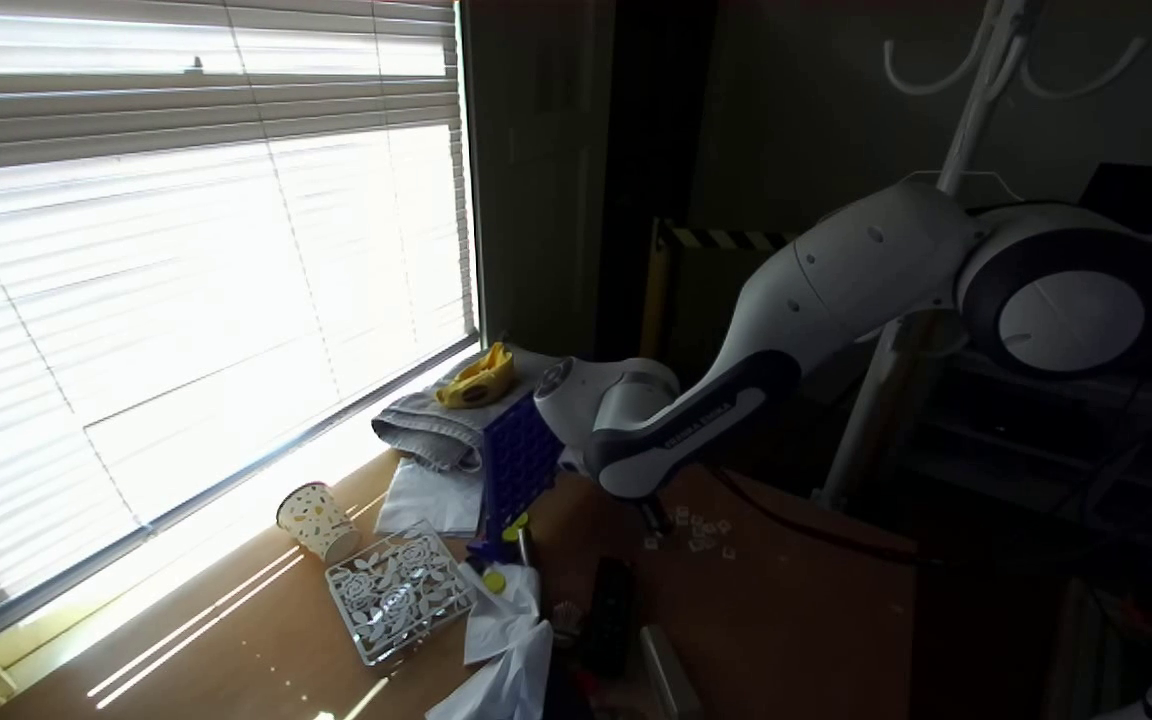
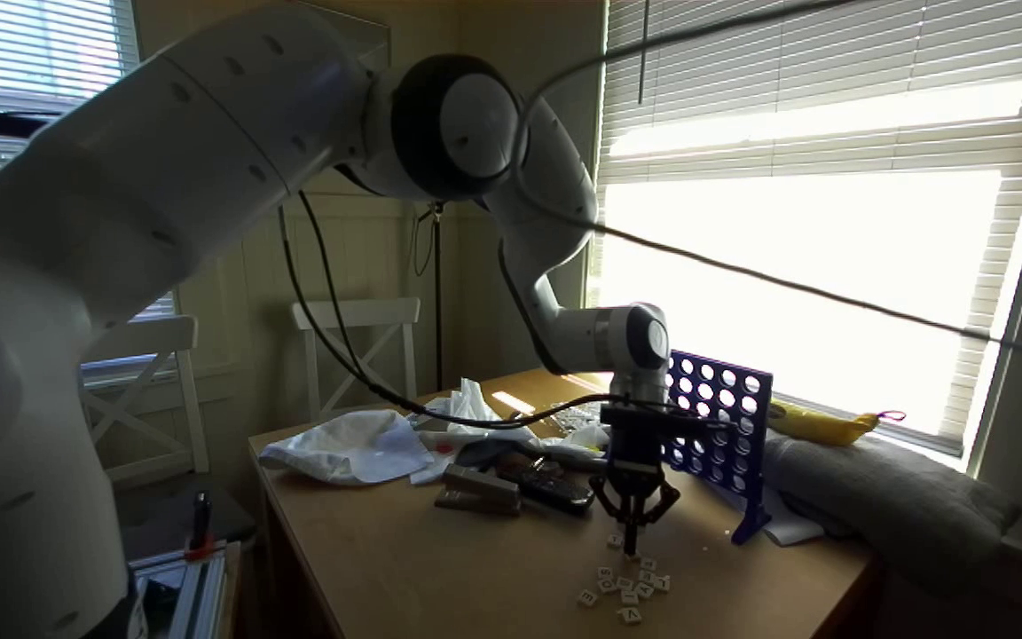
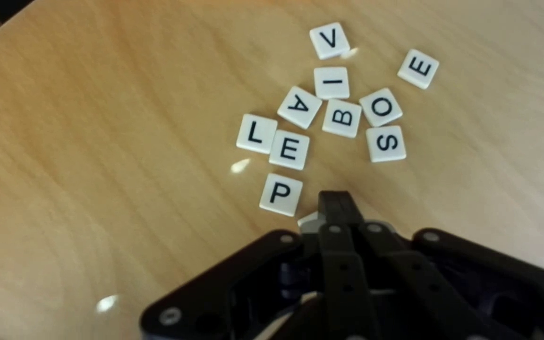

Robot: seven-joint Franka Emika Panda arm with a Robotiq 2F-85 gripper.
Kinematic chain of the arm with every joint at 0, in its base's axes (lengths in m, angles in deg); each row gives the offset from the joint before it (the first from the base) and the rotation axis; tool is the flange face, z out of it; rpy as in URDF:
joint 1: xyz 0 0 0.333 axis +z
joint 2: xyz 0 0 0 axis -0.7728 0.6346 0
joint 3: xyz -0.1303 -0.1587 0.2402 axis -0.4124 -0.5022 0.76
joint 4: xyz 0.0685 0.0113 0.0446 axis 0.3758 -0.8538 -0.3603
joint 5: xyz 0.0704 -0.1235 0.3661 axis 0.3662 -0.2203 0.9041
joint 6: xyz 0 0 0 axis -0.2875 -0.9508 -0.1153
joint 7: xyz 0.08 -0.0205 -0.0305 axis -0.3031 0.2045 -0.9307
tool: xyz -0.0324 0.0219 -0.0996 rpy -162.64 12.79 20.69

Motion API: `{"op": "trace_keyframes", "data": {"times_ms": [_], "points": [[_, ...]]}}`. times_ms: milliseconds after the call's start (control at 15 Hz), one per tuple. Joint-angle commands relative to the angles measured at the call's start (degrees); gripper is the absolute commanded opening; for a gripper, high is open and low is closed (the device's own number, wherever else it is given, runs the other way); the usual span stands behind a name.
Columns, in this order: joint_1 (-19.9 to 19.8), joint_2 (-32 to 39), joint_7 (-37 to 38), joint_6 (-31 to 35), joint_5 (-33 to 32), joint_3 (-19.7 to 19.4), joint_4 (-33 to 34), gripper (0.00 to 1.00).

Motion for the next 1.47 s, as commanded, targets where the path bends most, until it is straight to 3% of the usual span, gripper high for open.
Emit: {"op": "trace_keyframes", "data": {"times_ms": [0, 1400], "points": [[0.3, 2.6, -1.7, -1.2, -1.9, 0.6, 2.5, 0.0], [3.3, 4.9, -5.3, -3.9, -7.4, 0.5, 5.5, 0.0]]}}
